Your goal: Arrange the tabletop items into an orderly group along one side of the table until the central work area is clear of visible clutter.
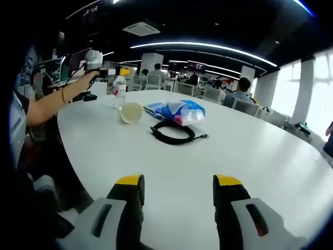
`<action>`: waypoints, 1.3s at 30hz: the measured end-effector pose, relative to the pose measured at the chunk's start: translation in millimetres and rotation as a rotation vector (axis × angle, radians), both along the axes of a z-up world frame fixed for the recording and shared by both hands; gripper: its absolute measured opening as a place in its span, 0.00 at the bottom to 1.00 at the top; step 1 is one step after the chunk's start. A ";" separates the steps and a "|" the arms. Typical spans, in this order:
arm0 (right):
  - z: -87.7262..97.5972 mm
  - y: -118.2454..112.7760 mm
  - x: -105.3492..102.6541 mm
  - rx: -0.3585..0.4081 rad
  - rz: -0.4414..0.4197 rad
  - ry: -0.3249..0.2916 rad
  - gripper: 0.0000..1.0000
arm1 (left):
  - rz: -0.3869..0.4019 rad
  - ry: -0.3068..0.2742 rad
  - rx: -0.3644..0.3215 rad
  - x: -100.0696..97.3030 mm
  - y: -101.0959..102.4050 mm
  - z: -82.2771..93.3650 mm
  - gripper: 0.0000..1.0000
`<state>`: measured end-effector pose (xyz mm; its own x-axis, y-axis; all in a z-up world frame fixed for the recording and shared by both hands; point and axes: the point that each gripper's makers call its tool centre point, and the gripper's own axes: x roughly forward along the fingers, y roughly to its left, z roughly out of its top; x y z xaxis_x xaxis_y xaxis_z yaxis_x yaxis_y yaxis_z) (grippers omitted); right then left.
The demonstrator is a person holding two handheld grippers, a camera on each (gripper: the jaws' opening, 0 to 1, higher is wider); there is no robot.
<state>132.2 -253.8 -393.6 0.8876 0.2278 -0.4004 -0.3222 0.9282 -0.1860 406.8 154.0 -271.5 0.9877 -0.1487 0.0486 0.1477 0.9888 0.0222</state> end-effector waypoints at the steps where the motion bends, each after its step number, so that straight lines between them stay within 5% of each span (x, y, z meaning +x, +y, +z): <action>1: 0.4 -0.3 0.0 0.002 -0.001 -0.001 0.52 | -0.002 -0.005 0.008 -1.5 0.2 0.9 0.87; 5: 0.4 0.8 -0.3 0.007 0.004 0.000 0.52 | -0.043 -0.069 0.014 -8.5 -5.4 11.7 0.95; 16: 0.3 3.4 -1.8 0.027 0.017 0.009 0.55 | -0.101 -0.178 0.218 -36.6 -16.2 29.6 1.00; 22: 2.1 3.8 -2.3 0.030 0.018 0.005 0.55 | -0.210 -0.257 0.435 -60.9 -44.7 38.6 1.00; 28: 4.0 4.6 -2.4 0.035 0.022 0.000 0.57 | -0.421 -0.271 0.678 -87.2 -97.7 19.9 1.00; 35: 6.0 6.3 -4.0 0.034 0.034 -0.004 0.58 | -0.578 -0.267 0.828 -97.1 -136.4 -4.3 1.00; 39: 5.3 4.4 -4.3 0.050 0.024 0.000 0.60 | -0.649 -0.260 0.859 -102.6 -151.0 -17.9 1.00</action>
<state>127.9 -249.4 -388.3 0.8813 0.2691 -0.3884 -0.3449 0.9282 -0.1397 304.3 3.1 -289.4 0.6846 -0.7182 -0.1247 0.5239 0.3658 0.7692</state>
